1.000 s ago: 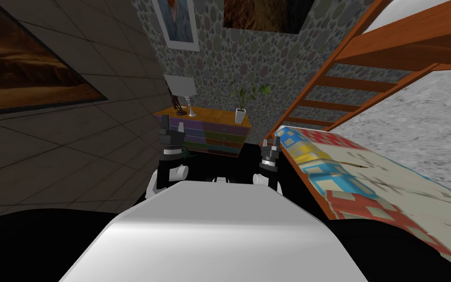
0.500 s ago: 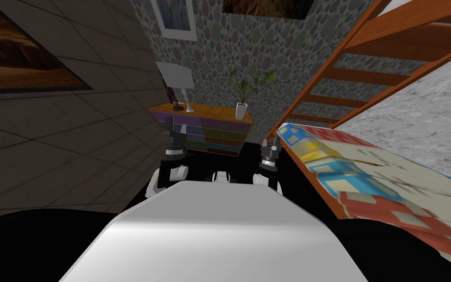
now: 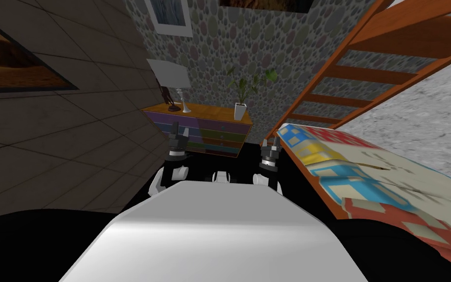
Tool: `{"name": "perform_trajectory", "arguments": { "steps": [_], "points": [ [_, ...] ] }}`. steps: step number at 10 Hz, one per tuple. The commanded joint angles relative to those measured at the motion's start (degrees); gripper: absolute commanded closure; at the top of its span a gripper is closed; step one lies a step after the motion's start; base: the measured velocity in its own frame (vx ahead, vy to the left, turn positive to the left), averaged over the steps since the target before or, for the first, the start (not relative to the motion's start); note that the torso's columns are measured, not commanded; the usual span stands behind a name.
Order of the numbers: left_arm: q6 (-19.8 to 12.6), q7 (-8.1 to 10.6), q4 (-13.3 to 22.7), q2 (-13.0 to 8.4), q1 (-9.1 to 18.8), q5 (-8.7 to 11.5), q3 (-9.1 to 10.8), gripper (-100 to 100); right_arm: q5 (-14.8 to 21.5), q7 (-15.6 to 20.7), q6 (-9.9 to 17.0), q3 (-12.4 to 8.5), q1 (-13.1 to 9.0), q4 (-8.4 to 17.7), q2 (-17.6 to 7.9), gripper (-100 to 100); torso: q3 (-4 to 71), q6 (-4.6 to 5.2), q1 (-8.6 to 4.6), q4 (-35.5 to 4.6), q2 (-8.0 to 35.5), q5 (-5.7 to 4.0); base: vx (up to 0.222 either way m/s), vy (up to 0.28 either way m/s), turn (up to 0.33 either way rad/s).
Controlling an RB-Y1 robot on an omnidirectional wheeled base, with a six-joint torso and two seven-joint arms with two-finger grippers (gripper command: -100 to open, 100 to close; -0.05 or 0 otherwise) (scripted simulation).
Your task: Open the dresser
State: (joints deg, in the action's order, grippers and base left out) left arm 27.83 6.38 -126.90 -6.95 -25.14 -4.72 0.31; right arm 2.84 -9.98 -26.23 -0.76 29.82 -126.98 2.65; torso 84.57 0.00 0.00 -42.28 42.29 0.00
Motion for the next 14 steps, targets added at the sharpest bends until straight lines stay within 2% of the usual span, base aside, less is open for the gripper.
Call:
{"name": "perform_trajectory", "arguments": {
  "steps": [1,2,3,7,10,14],
  "points": [
    [2.8,-0.70,4.5,-0.8,0.4,-0.3,0.08,-100,0.0,0.0,0.0,0.0,0.0,0.0,0.0,0,0.0,0.00,-0.03,0.0,-0.1,0.00,0.115,-0.063,-0.009],
    [3.8,-0.95,6.2,-1.2,0.6,-0.5,0.15,-100,0.0,0.0,0.0,0.0,0.0,0.0,0.0,0,0.0,0.00,-0.07,0.0,0.0,-0.02,0.121,-0.063,-0.012],
    [3.8,-0.95,6.3,-1.2,0.6,-0.5,0.15,-100,0.0,0.0,0.0,0.0,0.0,0.0,0.0,0,0.0,0.00,-0.04,0.0,0.0,-0.01,0.088,-0.041,-0.003],
    [8.3,-2.00,13.6,-2.5,1.5,-1.0,0.45,-100,0.0,0.0,0.0,0.0,0.0,0.0,0.0,0,0.1,0.00,-0.06,0.0,-0.1,-0.02,0.114,-0.049,-0.013],
    [9.5,-2.29,15.8,-2.8,1.7,-1.1,0.53,-100,0.0,0.0,0.0,0.0,0.0,0.0,0.0,0,-0.1,0.00,0.05,0.0,0.2,0.02,0.073,-0.041,-0.004],
    [14.4,-3.49,23.6,-3.4,2.6,-1.7,0.87,-100,0.0,0.0,0.0,0.0,0.0,0.0,0.0,0,0.1,0.00,-0.05,0.1,-0.2,-0.02,0.120,-0.050,-0.013]
  ]
}}
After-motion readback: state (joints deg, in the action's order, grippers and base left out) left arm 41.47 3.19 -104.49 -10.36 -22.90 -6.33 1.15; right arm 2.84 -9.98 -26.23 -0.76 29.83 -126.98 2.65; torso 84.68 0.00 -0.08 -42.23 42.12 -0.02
